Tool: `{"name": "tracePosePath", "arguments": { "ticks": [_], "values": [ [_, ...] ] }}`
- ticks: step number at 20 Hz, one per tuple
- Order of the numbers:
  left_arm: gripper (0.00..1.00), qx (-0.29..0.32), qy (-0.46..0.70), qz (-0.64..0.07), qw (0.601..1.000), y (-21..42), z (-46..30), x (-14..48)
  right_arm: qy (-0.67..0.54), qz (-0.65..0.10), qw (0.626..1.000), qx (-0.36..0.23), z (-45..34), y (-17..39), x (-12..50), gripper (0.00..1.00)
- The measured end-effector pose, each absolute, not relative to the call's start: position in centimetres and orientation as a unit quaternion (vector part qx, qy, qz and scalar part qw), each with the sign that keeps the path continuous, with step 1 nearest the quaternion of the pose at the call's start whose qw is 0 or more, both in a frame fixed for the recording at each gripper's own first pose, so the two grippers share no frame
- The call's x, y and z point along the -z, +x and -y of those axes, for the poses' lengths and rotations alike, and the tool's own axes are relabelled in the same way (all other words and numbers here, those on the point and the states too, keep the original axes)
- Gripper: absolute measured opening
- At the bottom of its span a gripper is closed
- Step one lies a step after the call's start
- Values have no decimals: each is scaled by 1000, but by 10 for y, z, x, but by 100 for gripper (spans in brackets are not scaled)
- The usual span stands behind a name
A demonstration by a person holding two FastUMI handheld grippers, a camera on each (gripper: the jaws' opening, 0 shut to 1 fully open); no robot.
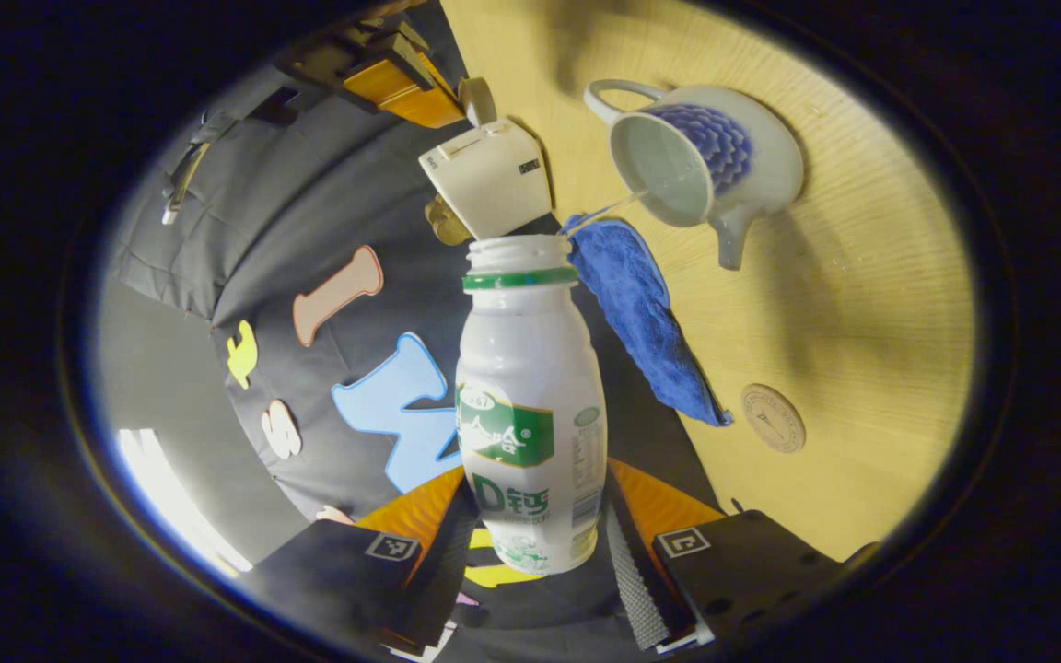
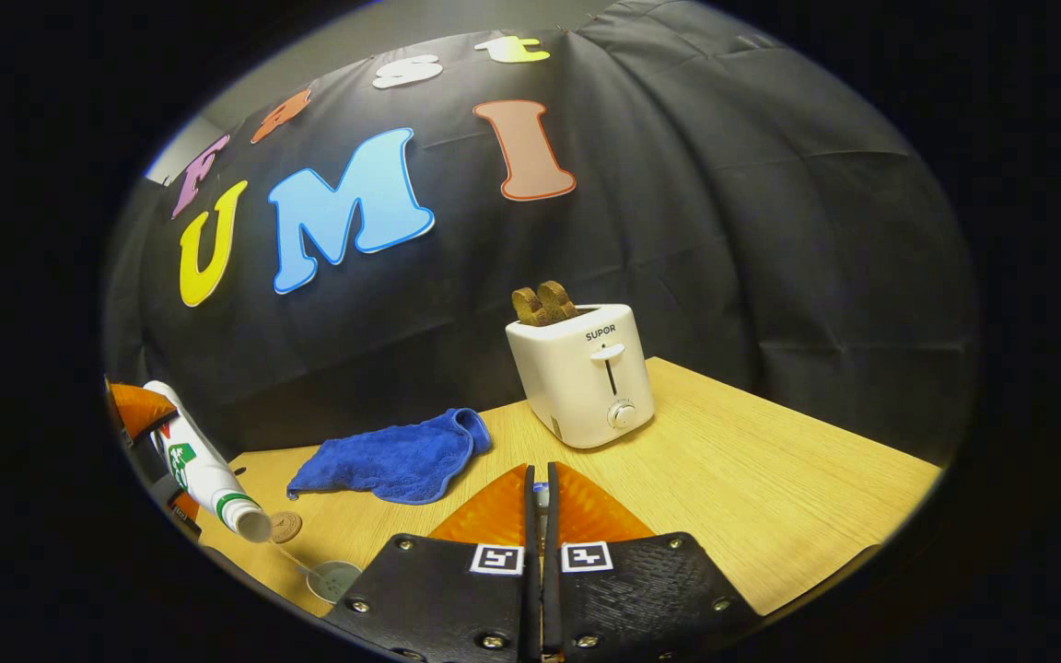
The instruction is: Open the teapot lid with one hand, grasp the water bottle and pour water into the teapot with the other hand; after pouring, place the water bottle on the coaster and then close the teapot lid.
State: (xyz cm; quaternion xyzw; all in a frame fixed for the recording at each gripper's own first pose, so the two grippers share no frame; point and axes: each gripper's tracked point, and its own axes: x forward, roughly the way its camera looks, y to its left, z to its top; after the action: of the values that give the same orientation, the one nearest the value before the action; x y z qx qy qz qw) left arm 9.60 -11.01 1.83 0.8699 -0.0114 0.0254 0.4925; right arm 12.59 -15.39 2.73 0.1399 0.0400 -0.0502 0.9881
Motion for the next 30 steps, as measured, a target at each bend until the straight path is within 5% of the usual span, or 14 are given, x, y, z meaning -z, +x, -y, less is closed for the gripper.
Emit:
{"name": "tracePosePath", "arguments": {
  "ticks": [12, 29, 30],
  "values": [
    [81, -15, 874, 20, 484, 100, 113, -19, 156, -39, 986, 50, 159, 126, -27, 1],
    [85, 63, 648, -33, 759, 98, 81, -3, 135, -21, 991, -10, 129, 125, -38, 1],
    [78, 60, 628, -31, 775, 95, 79, -6, 134, -17, 991, -21, 124, 125, -40, 1]
  ]
}}
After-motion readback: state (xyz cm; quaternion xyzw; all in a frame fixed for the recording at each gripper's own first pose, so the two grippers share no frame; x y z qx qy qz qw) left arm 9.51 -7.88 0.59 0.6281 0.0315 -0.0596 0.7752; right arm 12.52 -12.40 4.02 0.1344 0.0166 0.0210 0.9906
